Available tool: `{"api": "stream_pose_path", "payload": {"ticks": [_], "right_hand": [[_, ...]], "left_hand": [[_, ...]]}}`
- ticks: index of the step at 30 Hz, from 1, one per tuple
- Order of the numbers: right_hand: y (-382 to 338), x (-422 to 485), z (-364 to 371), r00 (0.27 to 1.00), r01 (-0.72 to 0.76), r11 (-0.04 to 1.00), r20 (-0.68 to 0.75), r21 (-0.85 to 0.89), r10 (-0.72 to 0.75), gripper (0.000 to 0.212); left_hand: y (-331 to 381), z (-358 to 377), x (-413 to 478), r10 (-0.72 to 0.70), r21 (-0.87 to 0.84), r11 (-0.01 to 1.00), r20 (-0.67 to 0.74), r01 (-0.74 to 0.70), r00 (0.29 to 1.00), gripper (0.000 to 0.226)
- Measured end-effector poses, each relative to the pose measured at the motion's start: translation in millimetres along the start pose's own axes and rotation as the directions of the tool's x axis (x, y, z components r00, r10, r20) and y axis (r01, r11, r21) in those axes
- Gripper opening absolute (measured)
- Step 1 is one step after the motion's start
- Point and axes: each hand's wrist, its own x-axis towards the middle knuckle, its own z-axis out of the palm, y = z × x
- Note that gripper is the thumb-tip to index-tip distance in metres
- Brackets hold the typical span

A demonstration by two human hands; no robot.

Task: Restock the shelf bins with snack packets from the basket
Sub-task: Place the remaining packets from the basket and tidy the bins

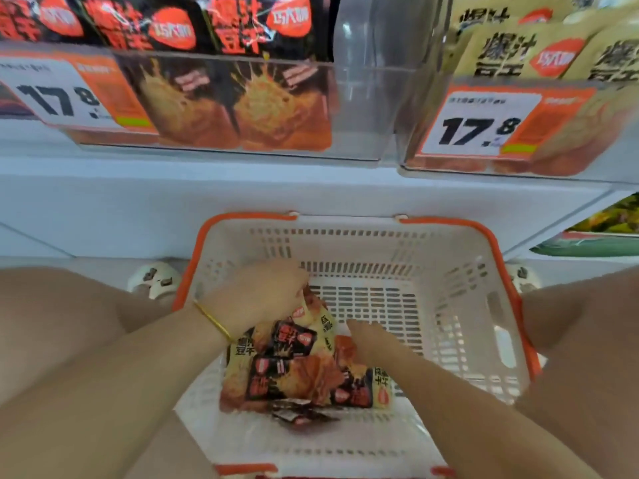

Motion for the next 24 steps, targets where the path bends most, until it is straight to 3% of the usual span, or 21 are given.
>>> {"api": "stream_pose_path", "payload": {"ticks": [5, 9, 11, 13, 14, 16, 18, 20, 22, 24], "right_hand": [[4.3, 5.9, 21.2, 0.998, -0.046, 0.995, -0.045, -0.093, 0.042, 0.034], [6.5, -4.6, -27.5, 0.996, 0.029, 0.989, 0.085, -0.147, -0.016, 0.018], [10.3, -27.7, -74.7, 0.996, 0.004, 0.999, 0.09, -0.052, 0.0, 0.025], [14.1, -56.6, -120.5, 1.0, -0.014, 0.971, 0.003, 0.238, 0.014, 0.019], [13.9, -71.3, -138.4, 0.999, 0.026, 0.895, -0.051, 0.445, -0.003, 0.01], [6.1, -100.8, -163.1, 0.977, 0.201, 0.605, -0.203, 0.77, -0.065, 0.015], [-7.3, -123.4, -174.5, 0.953, 0.304, 0.36, -0.285, 0.882, -0.107, 0.018], [-24.3, -135.6, -180.1, 0.936, 0.35, 0.297, -0.321, 0.888, -0.142, 0.016], [-44.1, -147.9, -187.3, 0.898, 0.439, 0.289, -0.419, 0.85, -0.131, 0.021], [-65.9, -162.7, -200.5, 0.766, 0.621, 0.339, -0.64, 0.707, -0.069, 0.033]], "left_hand": [[4.5, 2.0, 2.2, 0.015, -0.011, 1.0, 0.034, -0.015, 0.999, 0.021], [6.6, -1.6, 2.6, 0.003, -0.06, 0.998, 0.05, 0.0, 0.999, 0.022], [8.9, -8.3, 0.7, -0.01, -0.146, 0.989, 0.083, 0.022, 0.997, 0.023], [11.8, -18.1, -3.5, -0.02, -0.281, 0.959, 0.084, 0.043, 0.996, 0.017], [12.8, -25.8, -7.3, -0.031, -0.348, 0.936, 0.073, 0.055, 0.997, 0.02], [10.7, -46.1, -16.4, -0.082, -0.493, 0.866, 0.024, 0.084, 0.996, 0.038], [4.1, -72.0, -30.6, -0.152, -0.611, 0.788, -0.077, 0.074, 0.985, 0.043], [-6.7, -98.0, -50.3, -0.204, -0.684, 0.729, -0.171, 0.032, 0.964, 0.035], [-16.3, -121.8, -76.9, -0.217, -0.664, 0.748, -0.238, 0.004, 0.947, 0.032], [-26.0, -143.0, -104.4, -0.232, -0.545, 0.838, -0.315, 0.025, 0.92, 0.038]]}}
